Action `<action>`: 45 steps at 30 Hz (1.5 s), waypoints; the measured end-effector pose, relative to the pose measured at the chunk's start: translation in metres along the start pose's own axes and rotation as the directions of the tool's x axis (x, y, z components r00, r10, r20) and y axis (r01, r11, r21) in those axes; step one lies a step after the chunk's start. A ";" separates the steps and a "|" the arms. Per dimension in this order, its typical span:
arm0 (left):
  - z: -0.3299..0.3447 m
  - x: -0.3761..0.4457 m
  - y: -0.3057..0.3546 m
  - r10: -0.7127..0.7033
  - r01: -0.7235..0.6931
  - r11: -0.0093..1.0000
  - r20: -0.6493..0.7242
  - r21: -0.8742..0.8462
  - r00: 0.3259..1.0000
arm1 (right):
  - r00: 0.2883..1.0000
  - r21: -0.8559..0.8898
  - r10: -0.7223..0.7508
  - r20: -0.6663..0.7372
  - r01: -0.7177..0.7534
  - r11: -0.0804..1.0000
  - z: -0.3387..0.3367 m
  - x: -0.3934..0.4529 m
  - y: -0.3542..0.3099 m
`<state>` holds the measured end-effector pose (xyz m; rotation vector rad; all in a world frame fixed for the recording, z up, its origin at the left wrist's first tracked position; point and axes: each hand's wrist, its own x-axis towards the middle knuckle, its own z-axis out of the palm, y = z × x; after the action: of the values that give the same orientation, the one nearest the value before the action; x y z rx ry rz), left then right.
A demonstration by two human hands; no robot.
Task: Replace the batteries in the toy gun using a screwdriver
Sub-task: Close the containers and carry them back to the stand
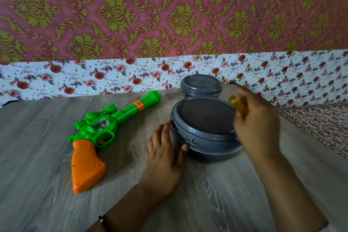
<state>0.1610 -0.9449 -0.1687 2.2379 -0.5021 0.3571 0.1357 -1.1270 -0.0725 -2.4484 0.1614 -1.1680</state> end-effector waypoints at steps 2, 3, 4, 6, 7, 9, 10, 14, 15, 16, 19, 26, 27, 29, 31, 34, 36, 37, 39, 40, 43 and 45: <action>0.000 0.000 -0.001 -0.022 0.022 0.999 -0.008 -0.023 1.000 | 0.984 -0.026 0.180 -0.015 -0.180 0.983 0.000 0.007 0.025; -0.001 0.000 -0.001 -0.039 0.039 0.998 -0.008 -0.040 0.999 | 0.964 0.006 0.265 -0.017 -0.265 0.964 0.001 0.009 0.035; -0.001 0.000 0.000 -0.060 0.059 0.996 -0.005 -0.060 0.998 | 0.939 0.055 0.344 -0.003 -0.344 0.937 0.004 0.010 0.044; -0.003 0.001 0.005 -0.106 0.105 0.990 -0.009 -0.090 0.994 | 0.871 0.187 0.484 0.090 -0.492 0.850 0.013 0.009 0.054; -0.005 0.001 0.010 -0.138 0.136 0.986 -0.014 -0.094 0.990 | 0.838 0.234 0.529 0.135 -0.546 0.805 0.017 0.009 0.055; -0.009 0.007 0.016 -0.206 0.201 0.973 -0.034 -0.112 0.978 | 0.807 0.248 0.559 0.190 -0.590 0.768 0.024 0.006 0.055; -0.012 0.013 0.019 -0.221 0.212 0.969 -0.055 -0.127 0.974 | 0.806 0.242 0.555 0.204 -0.591 0.769 0.025 0.005 0.054; -0.013 0.040 0.020 -0.328 0.300 0.909 -0.053 -0.289 0.943 | 0.792 0.236 0.543 0.280 -0.605 0.761 0.025 0.002 0.049; -0.008 0.044 0.022 -0.377 0.348 0.869 -0.014 -0.352 0.926 | 0.771 0.217 0.558 0.306 -0.627 0.748 0.024 0.002 0.049; -0.004 0.045 0.024 -0.407 0.380 0.835 0.019 -0.399 0.913 | 0.746 0.209 0.576 0.334 -0.654 0.727 0.026 0.002 0.051; 0.007 0.042 0.029 -0.406 0.384 0.782 0.068 -0.491 0.911 | 0.636 0.242 0.623 0.455 -0.762 0.601 0.025 0.003 0.053; 0.009 0.040 0.019 -0.384 0.354 0.732 0.077 -0.582 0.920 | 0.668 0.231 0.620 0.411 -0.734 0.638 0.026 0.001 0.051; 0.009 0.040 0.019 -0.380 0.352 0.722 0.084 -0.596 0.921 | 0.671 0.234 0.615 0.414 -0.731 0.641 0.027 0.001 0.051; 0.008 0.042 0.016 -0.380 0.358 0.699 0.101 -0.620 0.919 | 0.666 0.227 0.614 0.424 -0.734 0.640 0.028 0.000 0.050; 0.007 0.043 0.017 -0.384 0.363 0.685 0.111 -0.632 0.917 | 0.660 0.248 0.625 0.417 -0.744 0.620 0.028 -0.001 0.049; 0.004 0.044 0.019 -0.418 0.384 0.614 0.128 -0.690 0.899 | 0.633 0.309 0.624 0.458 -0.772 0.556 0.027 -0.001 0.048; -0.003 0.046 0.016 -0.461 0.401 0.495 0.158 -0.771 0.873 | 0.585 0.338 0.556 0.590 -0.805 0.488 0.025 0.000 0.049; -0.007 0.049 0.013 -0.466 0.414 0.440 0.192 -0.797 0.864 | 0.560 0.333 0.513 0.650 -0.817 0.470 0.025 0.001 0.051; -0.016 0.051 0.011 -0.432 0.456 0.345 0.292 -0.821 0.853 | 0.532 0.311 0.458 0.712 -0.824 0.474 0.025 0.000 0.056; -0.019 0.051 0.009 -0.412 0.474 0.325 0.329 -0.818 0.850 | 0.521 0.309 0.433 0.735 -0.827 0.471 0.024 0.000 0.056; -0.023 0.053 0.007 -0.398 0.482 0.324 0.345 -0.814 0.850 | 0.504 0.322 0.379 0.776 -0.834 0.449 0.022 -0.002 0.055; -0.023 0.055 0.005 -0.449 0.469 0.327 0.302 -0.820 0.841 | 0.504 0.328 0.374 0.779 -0.835 0.441 0.021 -0.002 0.053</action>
<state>0.2053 -0.9438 -0.1284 1.2290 0.0257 -0.2281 0.1547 -1.1676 -0.1077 -1.6439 0.3711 0.0194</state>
